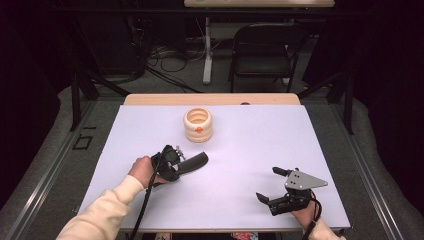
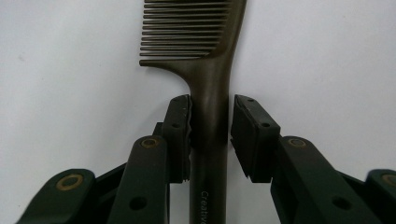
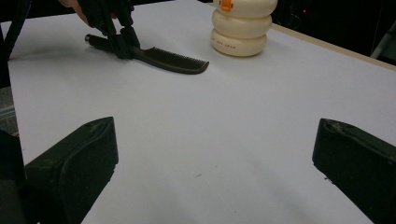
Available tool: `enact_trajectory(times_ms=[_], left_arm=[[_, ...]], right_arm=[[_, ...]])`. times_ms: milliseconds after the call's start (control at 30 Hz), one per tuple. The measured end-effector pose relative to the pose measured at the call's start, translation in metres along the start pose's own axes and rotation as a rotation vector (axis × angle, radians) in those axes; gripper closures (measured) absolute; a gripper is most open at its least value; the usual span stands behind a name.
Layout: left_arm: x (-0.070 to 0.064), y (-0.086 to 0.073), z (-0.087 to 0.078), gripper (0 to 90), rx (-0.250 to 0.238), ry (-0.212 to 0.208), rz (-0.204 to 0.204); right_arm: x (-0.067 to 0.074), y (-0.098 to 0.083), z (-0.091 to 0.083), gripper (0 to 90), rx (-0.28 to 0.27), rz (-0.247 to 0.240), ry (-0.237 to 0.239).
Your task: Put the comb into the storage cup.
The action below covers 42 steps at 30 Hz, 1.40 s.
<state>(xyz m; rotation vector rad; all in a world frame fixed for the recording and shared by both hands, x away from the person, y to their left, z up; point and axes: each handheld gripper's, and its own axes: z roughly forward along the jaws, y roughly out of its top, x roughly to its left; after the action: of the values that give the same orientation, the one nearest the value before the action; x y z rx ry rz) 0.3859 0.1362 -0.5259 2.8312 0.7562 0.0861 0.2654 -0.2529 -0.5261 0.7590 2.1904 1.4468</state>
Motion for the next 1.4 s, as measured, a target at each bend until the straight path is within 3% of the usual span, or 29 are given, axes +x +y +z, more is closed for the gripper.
enact_trajectory(times_ms=[467, 1400], left_arm=[[0.001, -0.001, -0.001, 72.0, -0.005, 0.002, 0.000], [-0.001, -0.025, -0.023, 72.2, -0.191, 0.021, -0.069]], right_arm=[[0.000, 0.000, -0.001, 0.0, 0.006, -0.001, -0.003], [0.000, 0.000, 0.000, 0.0, 0.009, 0.001, -0.007]])
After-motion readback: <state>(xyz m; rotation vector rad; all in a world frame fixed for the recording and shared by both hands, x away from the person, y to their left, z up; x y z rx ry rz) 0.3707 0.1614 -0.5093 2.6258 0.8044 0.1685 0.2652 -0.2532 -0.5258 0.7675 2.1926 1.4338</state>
